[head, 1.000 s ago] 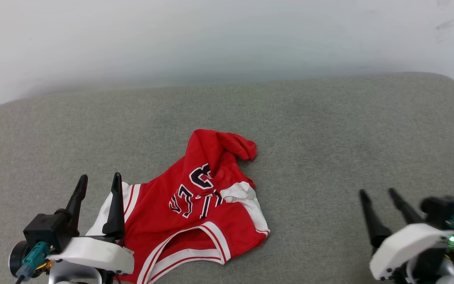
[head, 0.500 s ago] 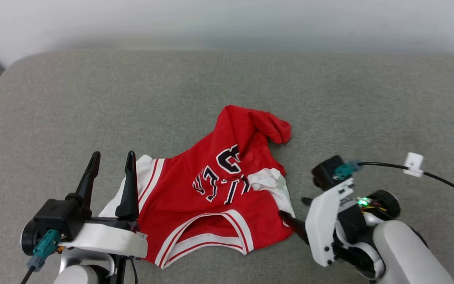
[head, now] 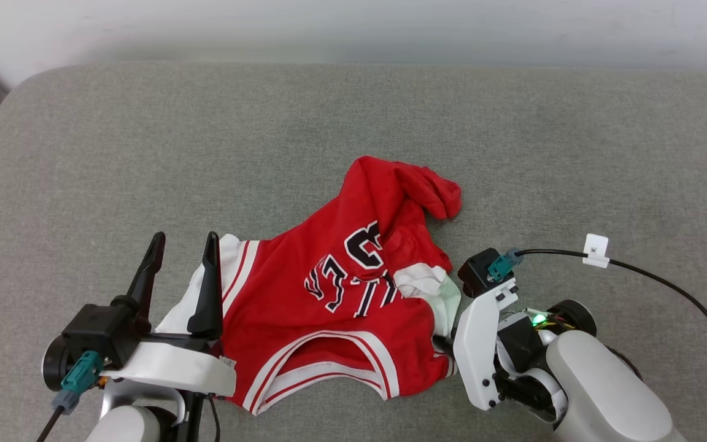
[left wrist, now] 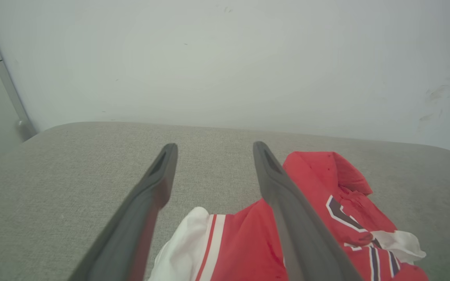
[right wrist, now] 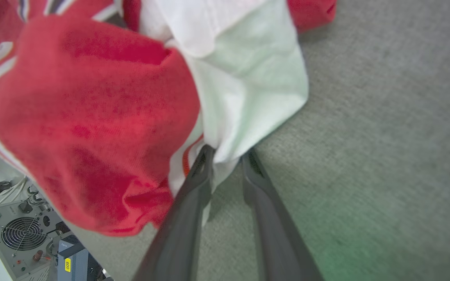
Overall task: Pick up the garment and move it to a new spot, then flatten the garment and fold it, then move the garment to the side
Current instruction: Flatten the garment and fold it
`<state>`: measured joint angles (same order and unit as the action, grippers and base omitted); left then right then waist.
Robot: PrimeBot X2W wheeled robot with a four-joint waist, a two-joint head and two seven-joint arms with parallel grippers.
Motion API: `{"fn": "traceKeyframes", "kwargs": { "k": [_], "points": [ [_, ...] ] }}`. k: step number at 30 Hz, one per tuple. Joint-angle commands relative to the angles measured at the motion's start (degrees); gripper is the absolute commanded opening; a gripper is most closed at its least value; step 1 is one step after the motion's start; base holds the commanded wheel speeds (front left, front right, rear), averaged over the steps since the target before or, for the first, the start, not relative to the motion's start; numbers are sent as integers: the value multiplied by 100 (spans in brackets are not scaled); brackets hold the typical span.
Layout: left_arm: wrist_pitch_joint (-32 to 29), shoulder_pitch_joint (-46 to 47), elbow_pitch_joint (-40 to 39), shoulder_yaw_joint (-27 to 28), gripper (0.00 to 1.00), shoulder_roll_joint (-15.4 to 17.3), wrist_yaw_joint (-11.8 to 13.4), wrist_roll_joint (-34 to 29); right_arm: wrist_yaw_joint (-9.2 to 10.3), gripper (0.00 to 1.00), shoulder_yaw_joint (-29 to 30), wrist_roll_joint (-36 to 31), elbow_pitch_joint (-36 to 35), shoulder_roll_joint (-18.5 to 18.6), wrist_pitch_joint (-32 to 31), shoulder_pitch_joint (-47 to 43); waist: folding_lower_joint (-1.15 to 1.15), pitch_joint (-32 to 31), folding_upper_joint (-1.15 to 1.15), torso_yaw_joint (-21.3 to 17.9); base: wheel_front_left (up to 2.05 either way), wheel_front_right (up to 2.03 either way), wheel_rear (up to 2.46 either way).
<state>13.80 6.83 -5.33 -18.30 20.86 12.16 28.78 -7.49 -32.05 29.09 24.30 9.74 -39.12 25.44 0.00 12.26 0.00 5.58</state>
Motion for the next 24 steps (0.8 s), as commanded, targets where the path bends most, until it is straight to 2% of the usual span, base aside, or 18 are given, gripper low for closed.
{"fn": "traceKeyframes", "kwargs": {
  "k": [1,7,14,20,24],
  "points": [
    [31,33,11,2,100,3,1,-5,0,0,-130,15,215,-45,20,-159,0,-28,0,-23,0,0,0],
    [-9,-130,65,4,100,53,40,30,1,0,380,-43,-75,163,611,-36,0,-222,0,-172,0,0,0],
    [-82,-338,34,27,100,125,97,97,1,0,1498,-289,-744,439,765,-665,0,-396,0,-459,0,0,0],
    [-145,-443,8,15,100,172,86,139,1,0,2750,-563,-1247,321,568,-1812,0,-475,0,-608,0,0,0],
    [-179,-493,33,3,100,201,83,159,1,0,3278,-714,-1341,135,439,-2425,0,-484,0,-645,0,0,0]
  ]
}}
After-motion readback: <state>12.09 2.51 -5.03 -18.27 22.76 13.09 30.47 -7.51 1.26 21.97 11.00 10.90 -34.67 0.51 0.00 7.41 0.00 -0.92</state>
